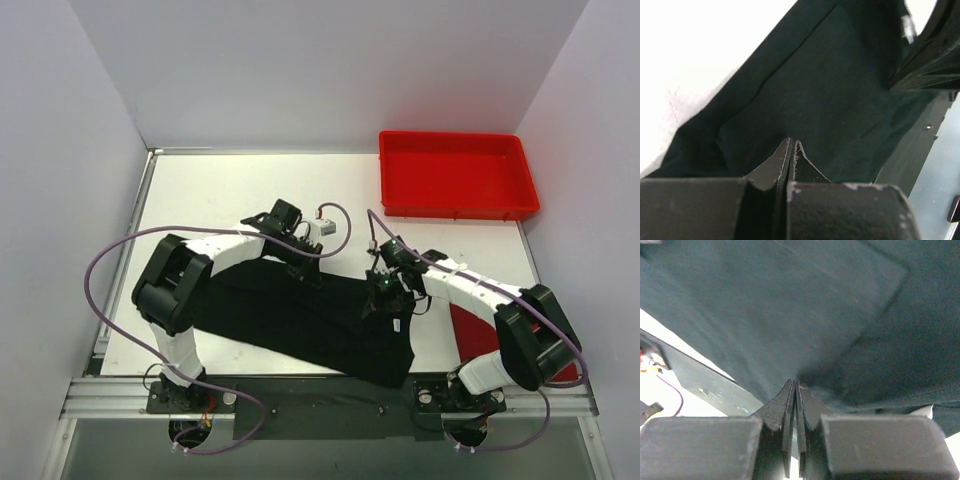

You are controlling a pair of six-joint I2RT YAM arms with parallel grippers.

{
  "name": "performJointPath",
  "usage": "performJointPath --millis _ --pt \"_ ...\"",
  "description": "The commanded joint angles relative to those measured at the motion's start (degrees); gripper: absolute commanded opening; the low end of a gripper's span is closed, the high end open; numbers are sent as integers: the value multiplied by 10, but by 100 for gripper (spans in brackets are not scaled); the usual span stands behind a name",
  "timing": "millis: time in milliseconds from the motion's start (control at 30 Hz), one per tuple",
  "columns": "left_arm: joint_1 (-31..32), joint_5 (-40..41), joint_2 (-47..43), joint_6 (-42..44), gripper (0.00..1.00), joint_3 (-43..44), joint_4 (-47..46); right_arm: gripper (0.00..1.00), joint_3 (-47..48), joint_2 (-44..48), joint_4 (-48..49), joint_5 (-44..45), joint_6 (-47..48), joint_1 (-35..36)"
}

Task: Fold and stack the t-shirts
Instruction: Fold the other side of the tshirt into a rectangle

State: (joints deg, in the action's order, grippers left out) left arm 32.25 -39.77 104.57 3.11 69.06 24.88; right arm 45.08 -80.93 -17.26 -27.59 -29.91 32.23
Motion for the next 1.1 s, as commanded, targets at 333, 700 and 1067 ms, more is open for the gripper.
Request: performJointPath --millis 333,700,1067 --pt "-44 78 26 66 8 3 -1 0 -2 -18 -145 101 -24 -56" --pt "-139 55 -69 122 41 36 103 3 13 74 -292 177 -46 -72" --pt "-438 179 -46 206 63 71 164 48 186 -118 -225 200 71 -191"
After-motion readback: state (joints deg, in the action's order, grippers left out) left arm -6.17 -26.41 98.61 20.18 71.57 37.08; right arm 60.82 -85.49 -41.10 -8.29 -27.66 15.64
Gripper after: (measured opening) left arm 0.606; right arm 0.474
